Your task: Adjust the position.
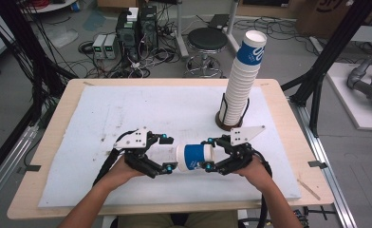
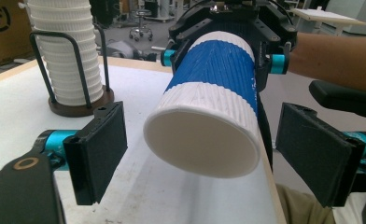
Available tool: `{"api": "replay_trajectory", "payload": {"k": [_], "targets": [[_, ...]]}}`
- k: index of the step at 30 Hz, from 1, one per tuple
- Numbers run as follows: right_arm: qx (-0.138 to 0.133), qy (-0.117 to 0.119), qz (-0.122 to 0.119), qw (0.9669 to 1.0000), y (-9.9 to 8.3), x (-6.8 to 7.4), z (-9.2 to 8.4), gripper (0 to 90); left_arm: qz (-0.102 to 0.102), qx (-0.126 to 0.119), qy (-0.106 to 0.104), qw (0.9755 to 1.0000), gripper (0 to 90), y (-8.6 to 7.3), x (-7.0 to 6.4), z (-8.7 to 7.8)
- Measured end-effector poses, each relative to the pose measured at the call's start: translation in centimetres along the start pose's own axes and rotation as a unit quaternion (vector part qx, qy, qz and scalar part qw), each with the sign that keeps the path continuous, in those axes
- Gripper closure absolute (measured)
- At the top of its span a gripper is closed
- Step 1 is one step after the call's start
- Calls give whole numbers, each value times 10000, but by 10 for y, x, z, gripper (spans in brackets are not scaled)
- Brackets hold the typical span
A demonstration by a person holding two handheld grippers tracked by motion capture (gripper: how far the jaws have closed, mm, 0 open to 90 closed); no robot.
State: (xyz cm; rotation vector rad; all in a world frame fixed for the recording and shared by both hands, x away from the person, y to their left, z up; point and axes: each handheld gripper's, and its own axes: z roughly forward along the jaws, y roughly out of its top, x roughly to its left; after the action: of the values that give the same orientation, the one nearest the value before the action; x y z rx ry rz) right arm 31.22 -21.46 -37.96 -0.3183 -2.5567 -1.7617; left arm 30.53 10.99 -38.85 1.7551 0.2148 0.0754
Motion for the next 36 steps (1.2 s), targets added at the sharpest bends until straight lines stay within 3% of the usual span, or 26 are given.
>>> {"api": "replay_trajectory", "payload": {"k": [20, 27, 36], "targets": [[-653, 360, 263, 9969, -2, -1, 5, 304, -66, -144, -142, 9998, 157, -8, -2, 10], [-650, 373, 285, 9968, -2, -1, 6, 304, -100, -149, -216, 9996, 159, -8, -3, 12], [-610, 396, 314, 9969, -3, -2, 6, 313, 18, -114, -205, 9997, 243, -7, -2, 9]]}}
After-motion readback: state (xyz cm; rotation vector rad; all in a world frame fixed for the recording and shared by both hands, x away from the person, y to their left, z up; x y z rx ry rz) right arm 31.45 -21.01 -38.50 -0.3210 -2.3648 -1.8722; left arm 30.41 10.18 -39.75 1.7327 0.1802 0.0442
